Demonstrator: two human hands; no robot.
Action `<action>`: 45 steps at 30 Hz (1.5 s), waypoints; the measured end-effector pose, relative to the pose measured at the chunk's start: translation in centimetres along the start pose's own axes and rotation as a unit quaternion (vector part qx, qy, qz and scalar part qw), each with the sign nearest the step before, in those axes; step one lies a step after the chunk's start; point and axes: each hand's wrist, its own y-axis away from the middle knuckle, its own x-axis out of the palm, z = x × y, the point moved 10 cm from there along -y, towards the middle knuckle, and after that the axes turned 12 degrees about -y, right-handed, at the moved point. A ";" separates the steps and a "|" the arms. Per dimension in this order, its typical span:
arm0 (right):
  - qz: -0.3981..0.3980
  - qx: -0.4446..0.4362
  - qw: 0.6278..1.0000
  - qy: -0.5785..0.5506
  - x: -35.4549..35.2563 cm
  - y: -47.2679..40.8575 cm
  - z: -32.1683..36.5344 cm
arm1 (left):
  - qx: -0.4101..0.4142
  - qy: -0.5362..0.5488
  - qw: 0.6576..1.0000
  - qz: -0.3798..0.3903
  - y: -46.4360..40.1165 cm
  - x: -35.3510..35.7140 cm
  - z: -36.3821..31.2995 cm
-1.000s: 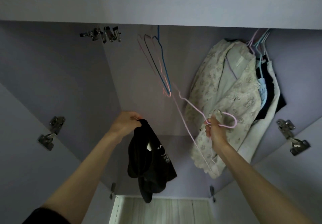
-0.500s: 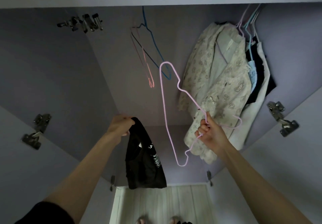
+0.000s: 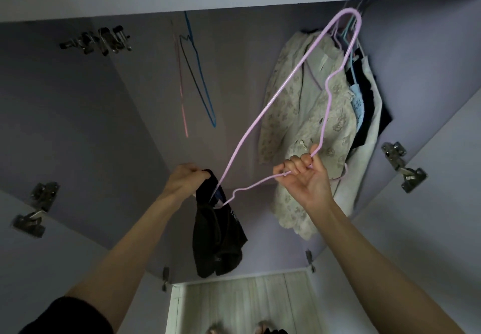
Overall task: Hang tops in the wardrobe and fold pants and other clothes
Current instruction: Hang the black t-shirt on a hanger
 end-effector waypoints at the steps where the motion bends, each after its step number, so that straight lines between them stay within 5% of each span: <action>1: 0.002 -0.003 1.000 0.006 0.2 -0.1 -0.1 | 0.004 0.004 1.000 0.004 0.2 0.0 -0.3; 5: -0.025 0.011 0.996 0.085 -0.9 -0.7 -1.4 | 0.014 0.056 0.998 0.008 0.6 -0.9 -1.4; 8: -0.025 0.026 0.967 0.253 -1.9 -0.6 -1.9 | -0.002 0.138 0.990 -0.029 0.5 -3.3 -1.0; 15: 0.002 -0.048 0.812 0.582 -0.1 -1.9 2.0 | -0.030 0.183 0.980 -0.067 -0.7 -7.6 2.2; 20: 0.042 -0.081 0.693 0.715 2.7 -3.1 2.4 | -0.046 0.156 0.982 -0.096 -0.8 -8.5 3.5; 24: 0.074 -0.109 0.618 0.775 5.2 -3.8 1.4 | 0.027 0.073 0.989 -0.126 -1.1 -9.1 1.9; 32: 0.110 -0.086 0.617 0.774 9.8 -5.6 -2.2 | 0.130 -0.193 0.959 -0.164 -0.5 -8.7 -0.8; 45: 0.119 0.015 0.672 0.731 10.6 -5.9 -9.8 | 0.259 -0.346 0.881 -0.191 1.7 -9.5 -0.9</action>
